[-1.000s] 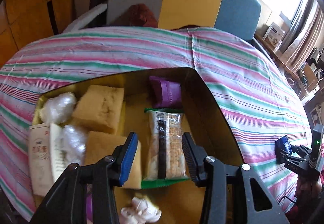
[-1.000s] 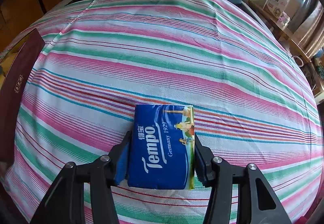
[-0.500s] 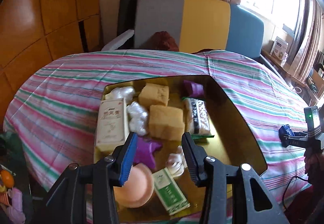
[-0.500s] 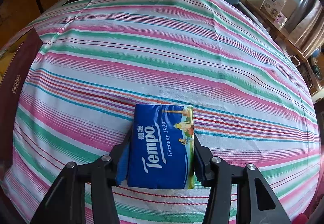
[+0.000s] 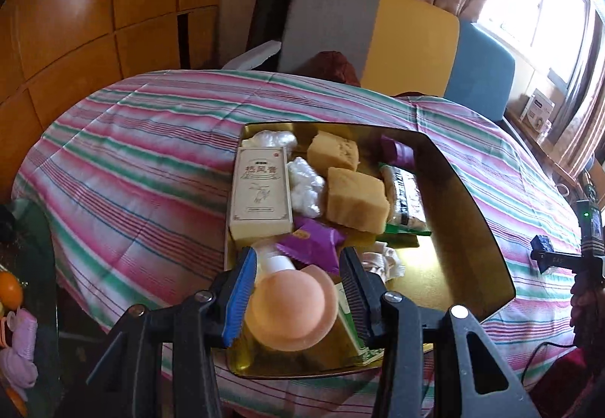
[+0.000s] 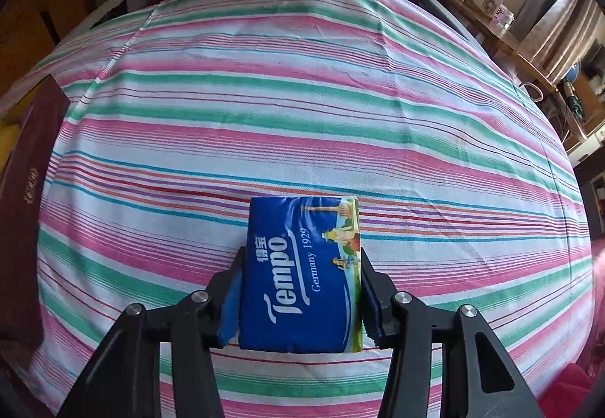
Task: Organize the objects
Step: 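Carry the blue Tempo tissue pack into the gold tray and open the right tool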
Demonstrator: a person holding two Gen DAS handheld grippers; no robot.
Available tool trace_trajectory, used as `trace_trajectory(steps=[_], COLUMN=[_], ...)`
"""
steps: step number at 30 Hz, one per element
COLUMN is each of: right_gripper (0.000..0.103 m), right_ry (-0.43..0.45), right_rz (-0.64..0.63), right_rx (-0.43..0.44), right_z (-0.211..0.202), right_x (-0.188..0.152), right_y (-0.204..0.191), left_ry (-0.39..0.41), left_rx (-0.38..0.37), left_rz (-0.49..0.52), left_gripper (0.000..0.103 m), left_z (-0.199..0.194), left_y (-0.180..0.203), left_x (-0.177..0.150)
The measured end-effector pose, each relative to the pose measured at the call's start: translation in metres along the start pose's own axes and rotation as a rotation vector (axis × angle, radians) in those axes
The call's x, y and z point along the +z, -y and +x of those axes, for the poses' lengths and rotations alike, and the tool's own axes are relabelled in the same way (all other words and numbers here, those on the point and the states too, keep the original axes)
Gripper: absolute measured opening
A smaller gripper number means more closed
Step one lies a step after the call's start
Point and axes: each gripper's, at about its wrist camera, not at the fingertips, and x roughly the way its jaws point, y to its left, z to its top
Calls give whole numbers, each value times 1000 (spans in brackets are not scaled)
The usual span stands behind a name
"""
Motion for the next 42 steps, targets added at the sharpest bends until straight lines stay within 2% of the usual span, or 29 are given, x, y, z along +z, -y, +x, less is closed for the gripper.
trace_trajectory(steps=[5,7,9,11,14,19,25,26,28,30,32,36,38,40,42], right_gripper=[52,52,52,52,52,52,54,56,75,80,80,82,85,85,85], right_ry=[96,140,186,222,216,102,-3,-10,-17,3,33,143,207,260,293], right_rz=[-23,-27,-55,-128,-245,-374,-417,-420,-421,-423,-419,-358,-320,-292,-275], right_rx=[110,212,322,383,465,449,368,372,380,393,388,388,388,389,389], right_z=[-42,-65,-88,-109,-118,-86,-49,-47,-45,-49,-56,-81,-94,-106,-114], right_x=[7,8,7,0,-10,-22,-27,-29,-33,-36,-37,-42,-46,-52,-53], right_y=[-35,-57,-86,-125,-181,-252,-290,-290,-292,-292,-291,-282,-275,-272,-270], left_ry=[5,9,9,9,2,-12,-12,-14,-13,-9,7,74,106,134,149], left_rx=[22,31,34,35,25,44,104,112,121,134,134,153,156,138,113], left_rz=[-43,-59,-68,-76,-89,-92,-83,-87,-85,-74,-71,-49,-45,-49,-50], left_gripper=[46,46,46,46,46,47,53,55,56,56,56,57,68,75,75], left_z=[-1,-3,-4,-5,-5,-3,0,1,2,1,-3,-19,-29,-39,-46], left_y=[-16,-22,-25,-28,-30,-32,-32,-33,-33,-31,-29,-21,-16,-11,-7], left_x=[-1,-2,-1,-1,0,-2,-3,-3,-3,-3,-2,3,6,7,7])
